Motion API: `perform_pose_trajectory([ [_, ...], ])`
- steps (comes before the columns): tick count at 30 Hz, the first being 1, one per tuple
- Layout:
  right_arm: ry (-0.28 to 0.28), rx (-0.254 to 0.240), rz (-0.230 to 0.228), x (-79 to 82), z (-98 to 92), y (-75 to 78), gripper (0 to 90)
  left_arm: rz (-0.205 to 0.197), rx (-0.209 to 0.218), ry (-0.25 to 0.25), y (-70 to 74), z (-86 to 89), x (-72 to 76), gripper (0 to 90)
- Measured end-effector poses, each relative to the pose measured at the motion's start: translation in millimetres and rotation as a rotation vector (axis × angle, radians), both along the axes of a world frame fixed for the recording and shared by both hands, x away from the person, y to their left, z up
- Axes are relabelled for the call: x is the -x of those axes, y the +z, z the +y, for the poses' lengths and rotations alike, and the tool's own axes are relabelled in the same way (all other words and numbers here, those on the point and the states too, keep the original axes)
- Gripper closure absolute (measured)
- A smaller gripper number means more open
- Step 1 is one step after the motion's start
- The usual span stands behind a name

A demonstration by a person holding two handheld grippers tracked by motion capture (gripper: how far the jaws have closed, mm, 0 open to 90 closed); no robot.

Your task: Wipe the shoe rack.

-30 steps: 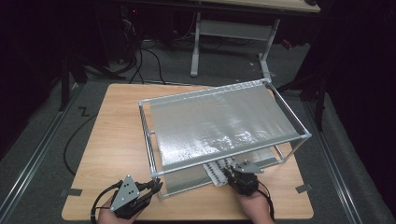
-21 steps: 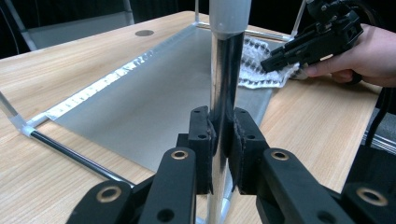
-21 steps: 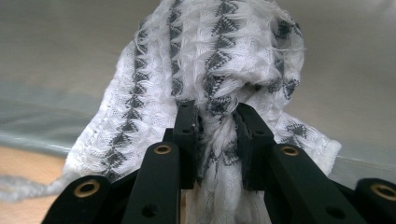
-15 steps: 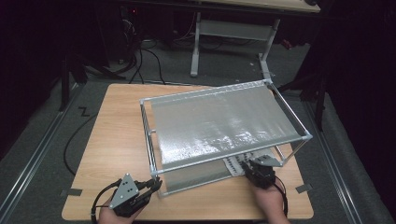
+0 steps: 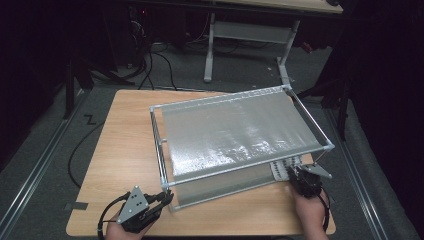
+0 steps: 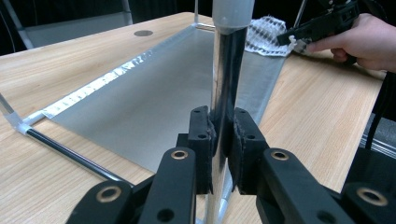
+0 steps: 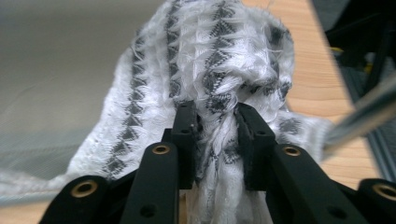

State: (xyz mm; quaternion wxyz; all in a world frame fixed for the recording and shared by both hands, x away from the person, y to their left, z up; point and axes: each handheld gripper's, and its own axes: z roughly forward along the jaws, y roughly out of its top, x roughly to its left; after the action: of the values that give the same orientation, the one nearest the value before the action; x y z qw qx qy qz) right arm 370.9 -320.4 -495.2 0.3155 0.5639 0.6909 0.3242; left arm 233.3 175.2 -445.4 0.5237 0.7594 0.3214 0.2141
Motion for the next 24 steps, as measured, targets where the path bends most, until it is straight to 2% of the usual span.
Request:
perform_pose_trajectory([
  [4,-0.012,-0.004,-0.010,-0.3,-2.3,1.6,73.7,-0.002,0.000,-0.001,-0.2,0.1,0.0,80.4],
  [9,-0.029,-0.038,0.015,-1.8,1.6,0.6,72.3,0.007,-0.006,0.005,0.0,-0.1,0.7,80.4],
  [12,-0.005,-0.046,0.025,-1.8,2.6,0.7,72.1,0.007,-0.007,0.004,0.1,-0.1,0.6,80.4],
  [15,-0.008,-0.061,0.038,-0.1,6.6,0.1,70.4,0.006,-0.007,0.003,0.0,0.0,0.5,80.4],
  [18,0.037,-0.051,0.031,0.7,10.8,-1.0,68.1,0.006,-0.008,0.006,0.0,-0.4,0.8,80.4],
  [24,0.087,-0.045,0.033,6.2,28.7,-3.2,68.0,0.001,-0.015,0.007,0.1,-0.8,0.7,80.3],
])
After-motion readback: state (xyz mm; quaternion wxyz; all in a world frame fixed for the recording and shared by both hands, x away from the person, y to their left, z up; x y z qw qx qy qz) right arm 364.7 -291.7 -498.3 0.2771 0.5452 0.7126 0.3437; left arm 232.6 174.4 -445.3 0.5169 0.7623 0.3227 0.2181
